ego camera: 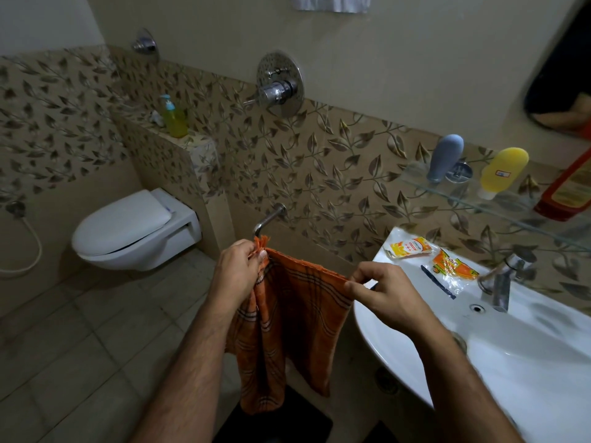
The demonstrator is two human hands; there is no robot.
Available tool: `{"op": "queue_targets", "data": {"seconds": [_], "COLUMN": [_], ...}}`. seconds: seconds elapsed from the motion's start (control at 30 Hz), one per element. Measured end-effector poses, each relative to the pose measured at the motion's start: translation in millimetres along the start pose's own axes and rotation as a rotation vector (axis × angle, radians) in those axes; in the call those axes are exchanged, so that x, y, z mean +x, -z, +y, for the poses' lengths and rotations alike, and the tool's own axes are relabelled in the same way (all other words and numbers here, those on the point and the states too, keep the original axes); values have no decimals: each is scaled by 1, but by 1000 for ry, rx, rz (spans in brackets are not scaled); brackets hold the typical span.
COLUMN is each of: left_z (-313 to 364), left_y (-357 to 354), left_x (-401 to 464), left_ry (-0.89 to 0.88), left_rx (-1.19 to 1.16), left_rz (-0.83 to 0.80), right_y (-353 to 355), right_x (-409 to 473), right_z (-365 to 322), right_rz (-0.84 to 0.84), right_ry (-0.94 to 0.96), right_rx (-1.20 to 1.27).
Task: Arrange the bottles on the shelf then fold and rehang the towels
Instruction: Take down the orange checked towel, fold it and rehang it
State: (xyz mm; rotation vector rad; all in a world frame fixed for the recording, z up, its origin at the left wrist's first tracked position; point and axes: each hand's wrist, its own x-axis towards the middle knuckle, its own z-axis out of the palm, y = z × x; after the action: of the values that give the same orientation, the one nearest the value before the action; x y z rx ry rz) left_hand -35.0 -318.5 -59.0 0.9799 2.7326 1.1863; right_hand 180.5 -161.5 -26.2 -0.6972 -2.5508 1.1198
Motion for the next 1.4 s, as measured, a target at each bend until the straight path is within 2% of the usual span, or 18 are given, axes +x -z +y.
{"op": "queue_targets", "data": {"seconds": [0.07, 0.2, 0.37, 0.47, 0.57, 0.73, 0.83, 0.93, 1.1, 1.4], "left_z": [1, 1, 1, -3, -2, 14, 36, 50, 60, 59], "left_y": [-2, -8, -14, -12, -11, -21, -26, -30, -31, -29], "left_x": [1, 5, 2, -2, -6, -15, -21, -27, -35, -38], "left_ry": [7, 33, 83, 150, 185, 278, 346, 361, 348, 325], "left_rx": [-10, -57, -153, -155, -233, -575, -855, -1001, -1070, -1116], "left_rz": [-15, -68, -22, 51, 38, -3, -39, -105, -196, -263], "right_y": [1, 1, -5, -2, -1, -8, -13, -16, -19, -26], "right_x": [-1, -2, -1, -1, -2, 2, 4, 5, 7, 18], "right_z": [-5, -18, -28, -30, -29, -35, -40, -47, -56, -50], "right_rz": [-16, -173, -101, -91, -82, -101, -116, -91, 36, 177], "right_ry": [-22, -44, -173, -274, -337, -347, -290, -183, -18, 181], "right_rx": [107, 509, 837, 892, 938, 992, 893, 751, 612, -60]}}
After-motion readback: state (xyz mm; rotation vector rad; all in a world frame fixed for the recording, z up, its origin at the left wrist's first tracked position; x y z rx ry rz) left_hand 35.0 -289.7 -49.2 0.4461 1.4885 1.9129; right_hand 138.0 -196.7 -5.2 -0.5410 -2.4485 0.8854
